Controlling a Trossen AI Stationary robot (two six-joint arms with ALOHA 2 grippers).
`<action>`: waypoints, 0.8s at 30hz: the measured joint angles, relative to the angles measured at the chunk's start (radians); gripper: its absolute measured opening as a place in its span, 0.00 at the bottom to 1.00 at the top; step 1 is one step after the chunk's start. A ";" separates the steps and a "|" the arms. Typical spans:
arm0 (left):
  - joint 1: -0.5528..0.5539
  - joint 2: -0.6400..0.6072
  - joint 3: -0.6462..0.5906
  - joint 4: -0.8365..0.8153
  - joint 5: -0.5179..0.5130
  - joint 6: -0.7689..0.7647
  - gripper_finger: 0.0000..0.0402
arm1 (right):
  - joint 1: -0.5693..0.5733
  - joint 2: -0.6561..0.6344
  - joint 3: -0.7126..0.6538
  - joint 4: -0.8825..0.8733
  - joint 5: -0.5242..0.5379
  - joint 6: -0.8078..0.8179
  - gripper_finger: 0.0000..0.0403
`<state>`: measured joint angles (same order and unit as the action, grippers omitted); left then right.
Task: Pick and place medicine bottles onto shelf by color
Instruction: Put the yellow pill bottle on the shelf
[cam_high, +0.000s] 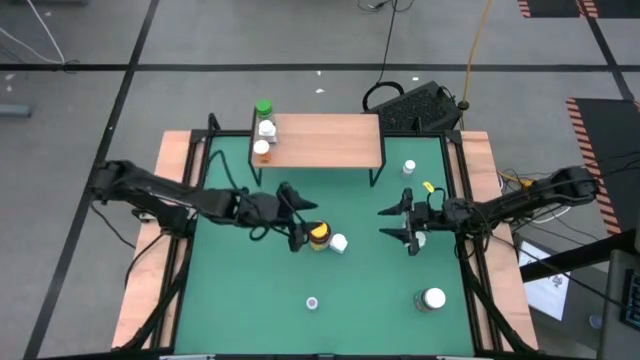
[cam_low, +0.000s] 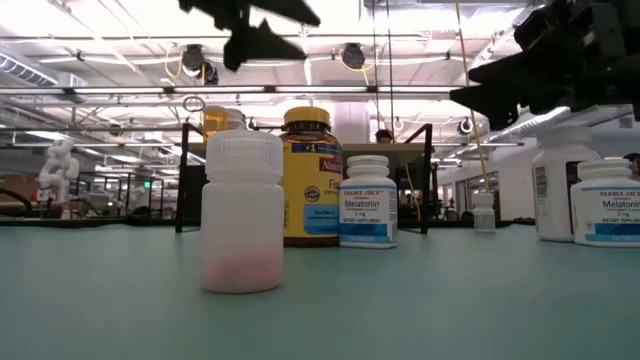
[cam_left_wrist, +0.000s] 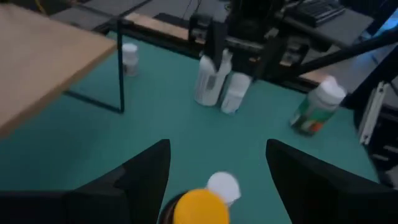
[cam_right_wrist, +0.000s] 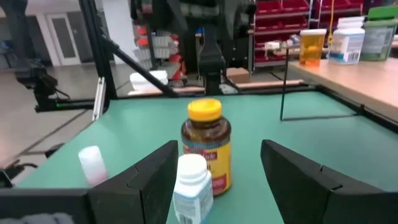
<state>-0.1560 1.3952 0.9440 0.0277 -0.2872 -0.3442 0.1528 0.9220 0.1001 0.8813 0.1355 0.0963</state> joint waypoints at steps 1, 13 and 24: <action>0.003 0.011 -0.013 0.008 0.000 0.003 0.67 | 0.000 0.003 0.001 0.010 0.001 0.000 0.56; 0.010 0.125 -0.019 -0.058 -0.037 0.065 0.71 | -0.007 0.010 0.002 0.024 0.001 -0.020 0.56; 0.010 0.145 -0.018 -0.022 0.080 0.163 0.94 | -0.007 0.010 0.002 -0.004 -0.005 -0.030 0.56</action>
<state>-0.1463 1.5406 0.9260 0.0061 -0.2069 -0.1808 0.1455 0.9319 0.1020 0.8772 0.1309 0.0662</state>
